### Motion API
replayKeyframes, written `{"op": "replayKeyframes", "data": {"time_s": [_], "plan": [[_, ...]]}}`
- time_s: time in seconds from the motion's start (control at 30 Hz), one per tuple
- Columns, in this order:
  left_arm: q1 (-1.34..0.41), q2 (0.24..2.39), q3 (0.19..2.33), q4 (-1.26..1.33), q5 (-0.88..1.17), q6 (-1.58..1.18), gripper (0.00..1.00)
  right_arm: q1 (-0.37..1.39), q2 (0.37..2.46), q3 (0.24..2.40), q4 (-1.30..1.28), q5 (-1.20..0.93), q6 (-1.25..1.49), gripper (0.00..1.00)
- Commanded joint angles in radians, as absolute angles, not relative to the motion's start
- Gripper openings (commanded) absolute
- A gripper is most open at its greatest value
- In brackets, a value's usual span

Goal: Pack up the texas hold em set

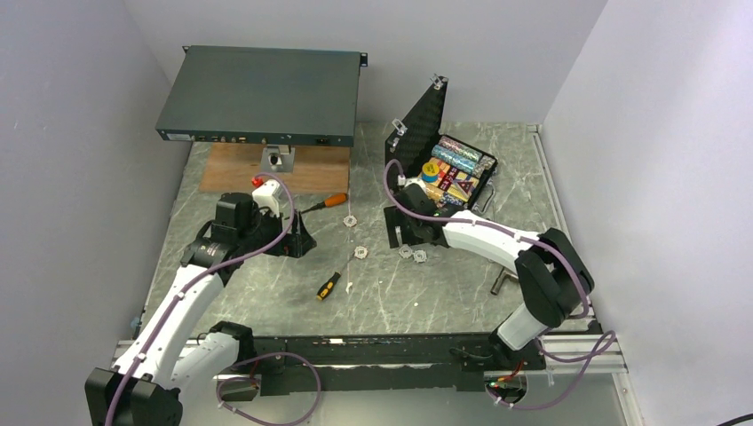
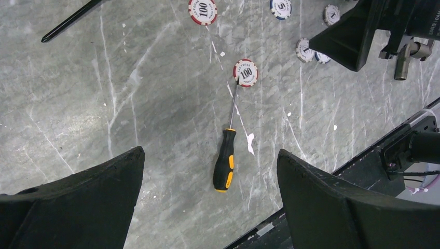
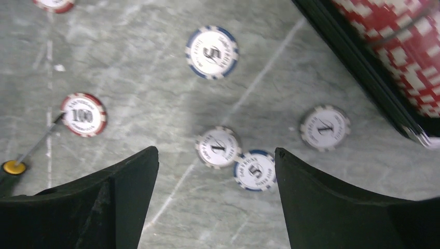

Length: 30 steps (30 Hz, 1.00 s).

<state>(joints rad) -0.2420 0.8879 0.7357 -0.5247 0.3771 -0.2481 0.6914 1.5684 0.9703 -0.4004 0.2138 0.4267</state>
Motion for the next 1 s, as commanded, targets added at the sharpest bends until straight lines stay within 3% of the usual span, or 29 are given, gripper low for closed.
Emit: {"op": "replayKeyframes", "data": {"time_s": [0.0, 0.17, 0.73, 0.97], "plan": [[-0.245, 0.881, 0.772, -0.526, 0.381, -0.227, 0.99, 0.736, 1.634, 1.064, -0.315, 0.162, 0.383, 0.82], [-0.245, 0.896, 0.775, -0.532, 0.381, -0.223, 0.99, 0.791, 1.747, 1.165, -0.319, 0.165, 0.390, 0.69], [-0.245, 0.917, 0.774, -0.528, 0.400, -0.224, 0.99, 0.886, 1.830, 1.171, -0.249, 0.082, 0.278, 0.64], [-0.248, 0.920, 0.762, -0.515, 0.424, -0.235, 0.99, 0.889, 1.771, 1.117, -0.246, 0.185, 0.377, 0.64]]}}
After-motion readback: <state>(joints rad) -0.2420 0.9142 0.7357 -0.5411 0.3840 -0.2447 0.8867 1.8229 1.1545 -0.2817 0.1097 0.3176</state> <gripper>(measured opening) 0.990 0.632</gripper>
